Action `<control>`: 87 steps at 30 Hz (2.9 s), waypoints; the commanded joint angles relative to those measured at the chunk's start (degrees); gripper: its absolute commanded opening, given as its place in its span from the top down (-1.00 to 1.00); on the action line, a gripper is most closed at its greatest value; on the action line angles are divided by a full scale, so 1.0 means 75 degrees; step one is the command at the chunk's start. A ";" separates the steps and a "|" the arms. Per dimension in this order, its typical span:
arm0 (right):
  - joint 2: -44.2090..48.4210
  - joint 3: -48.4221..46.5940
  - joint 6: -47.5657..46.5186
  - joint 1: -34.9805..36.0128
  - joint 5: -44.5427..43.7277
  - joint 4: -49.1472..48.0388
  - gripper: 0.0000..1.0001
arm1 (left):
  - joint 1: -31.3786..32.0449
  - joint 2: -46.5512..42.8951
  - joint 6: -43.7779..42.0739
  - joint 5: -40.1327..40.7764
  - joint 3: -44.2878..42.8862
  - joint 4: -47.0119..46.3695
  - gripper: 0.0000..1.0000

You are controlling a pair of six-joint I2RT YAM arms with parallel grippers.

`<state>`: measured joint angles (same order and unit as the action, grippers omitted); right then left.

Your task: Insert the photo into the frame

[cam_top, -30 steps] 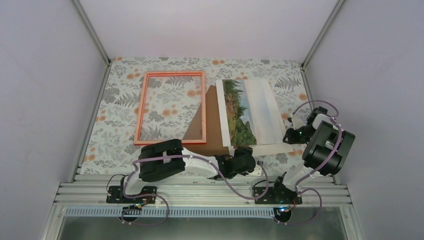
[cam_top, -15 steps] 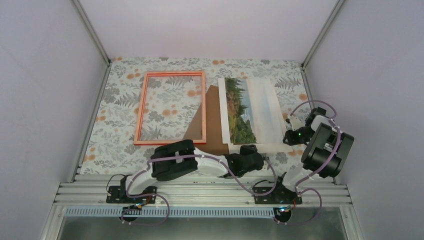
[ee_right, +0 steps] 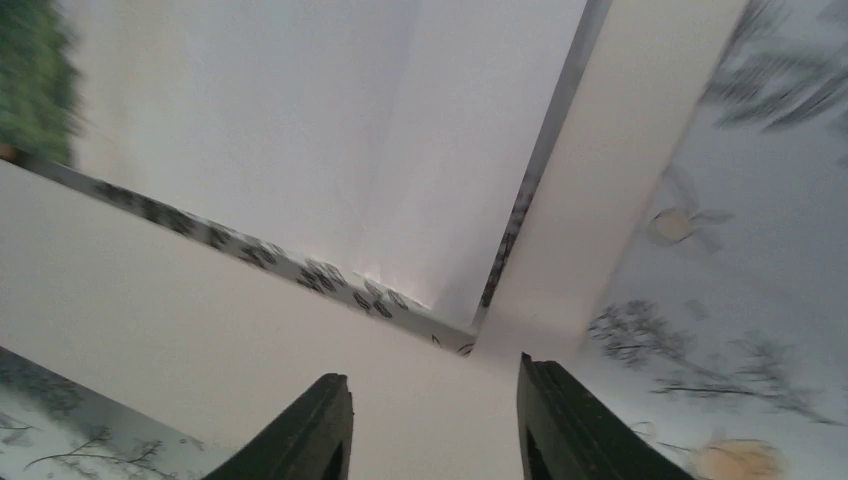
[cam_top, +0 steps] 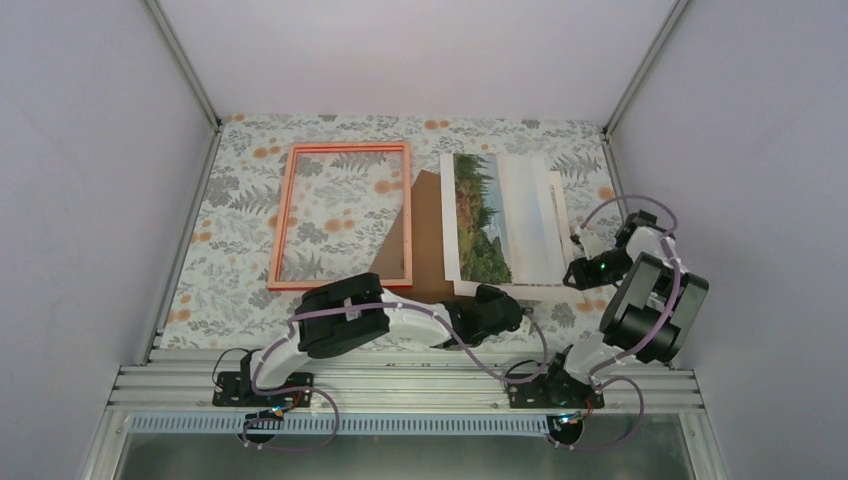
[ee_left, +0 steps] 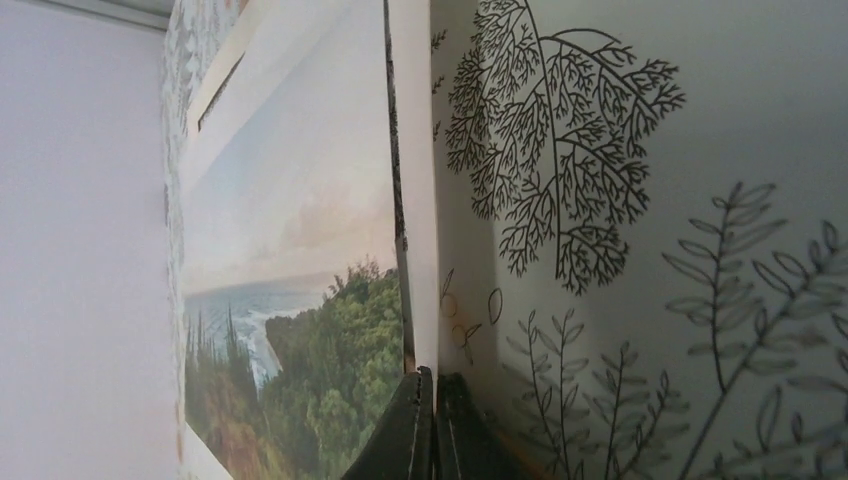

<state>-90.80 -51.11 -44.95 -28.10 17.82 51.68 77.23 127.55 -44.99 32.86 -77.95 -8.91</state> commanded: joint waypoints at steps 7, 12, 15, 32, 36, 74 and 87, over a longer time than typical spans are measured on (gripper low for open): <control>0.1527 -0.2146 -0.0036 -0.0141 0.2343 0.0845 -0.32 | -0.0303 -0.1858 0.0587 -0.1580 0.0756 0.0440 0.95; 0.1495 -0.3499 0.0190 -0.0185 0.3360 0.1377 -0.46 | -0.0426 -0.2852 0.1173 -0.2547 0.0764 0.1210 0.95; 0.1390 -0.4418 0.0246 -0.0191 0.3741 0.1663 -0.54 | -0.0647 -0.3362 0.1534 -0.3052 0.0549 0.1934 0.95; 0.1185 -0.7017 0.1527 -0.0191 0.4374 0.1133 -0.69 | -0.2639 -0.5216 0.2273 -0.4045 -0.1584 0.4799 0.95; 0.1276 -0.7062 0.1549 -0.0191 0.4512 0.1060 -0.67 | -0.3012 -0.5286 0.2152 -0.3640 -0.1844 0.4655 0.95; 0.3996 -0.1947 0.2469 -0.0061 0.4358 -0.0522 -0.61 | -0.4224 -0.2296 0.3552 -0.3729 -0.7311 0.5374 0.95; 0.3362 -0.0068 0.6734 0.0266 0.4366 -0.3518 -0.77 | -0.4465 -0.2416 0.4557 -0.4430 -0.6932 0.5254 0.95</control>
<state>-62.70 -54.15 -8.10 -26.30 52.01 34.63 44.38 111.72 -13.78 0.80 -129.73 32.10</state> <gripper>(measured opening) 0.883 0.029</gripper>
